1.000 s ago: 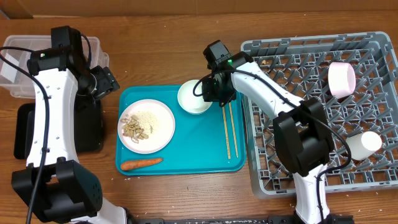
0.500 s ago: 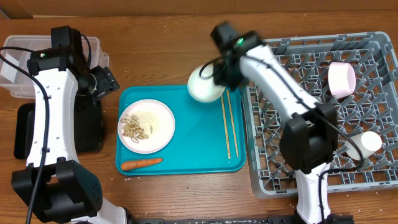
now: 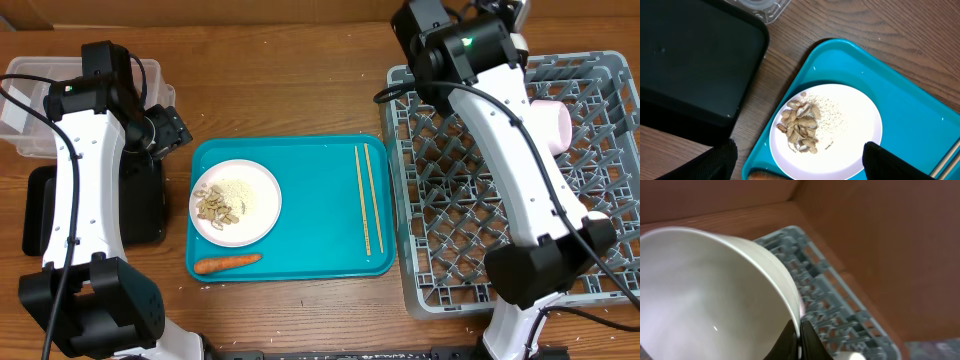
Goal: Sort waste into correct bins and load items into the dishwasher
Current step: 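Lift the white bowl and place it in the rack center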
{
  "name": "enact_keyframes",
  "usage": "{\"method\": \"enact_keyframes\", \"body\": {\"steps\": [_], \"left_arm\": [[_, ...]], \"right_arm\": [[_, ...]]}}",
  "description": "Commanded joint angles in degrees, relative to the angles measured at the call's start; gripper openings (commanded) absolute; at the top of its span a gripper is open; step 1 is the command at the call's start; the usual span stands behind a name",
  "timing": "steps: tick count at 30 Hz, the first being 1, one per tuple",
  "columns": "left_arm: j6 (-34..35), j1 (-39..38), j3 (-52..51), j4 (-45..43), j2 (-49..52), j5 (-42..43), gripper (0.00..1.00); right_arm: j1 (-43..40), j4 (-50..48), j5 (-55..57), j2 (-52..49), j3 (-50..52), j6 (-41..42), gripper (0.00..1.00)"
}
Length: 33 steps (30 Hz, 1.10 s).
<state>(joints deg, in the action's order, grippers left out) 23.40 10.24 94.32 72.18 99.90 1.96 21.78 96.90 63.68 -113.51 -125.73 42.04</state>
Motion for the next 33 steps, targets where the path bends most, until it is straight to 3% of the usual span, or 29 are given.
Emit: {"method": "enact_keyframes", "body": {"steps": [1, 5, 12, 27, 30, 33], "left_arm": [[-1.6, 0.2, 0.8, -0.2, -0.3, 0.6, 0.82], [-1.6, 0.2, 0.8, 0.0, -0.3, 0.6, 0.82], [-1.6, 0.2, 0.8, 0.0, -0.3, 0.6, 0.82], [-1.6, 0.2, 0.8, 0.8, -0.3, 0.6, 0.82], [-1.6, 0.2, 0.8, 0.9, -0.3, 0.6, 0.82], [-1.6, 0.2, 0.8, 0.9, -0.3, 0.6, 0.82]], "right_arm": [[-3.1, -0.4, 11.2, -1.4, 7.8, 10.4, 0.04], [-7.6, -4.5, 9.6, -1.4, 20.6, 10.5, 0.04], [-9.3, -11.7, 3.8, -1.4, 32.1, 10.5, 0.04], [-3.8, -15.9, -7.7, -1.4, 36.4, 10.3, 0.04], [-3.0, -15.8, -11.2, -1.4, 36.4, 10.3, 0.09], [-2.7, -15.5, -16.9, -1.4, 36.4, 10.3, 0.24]]}}
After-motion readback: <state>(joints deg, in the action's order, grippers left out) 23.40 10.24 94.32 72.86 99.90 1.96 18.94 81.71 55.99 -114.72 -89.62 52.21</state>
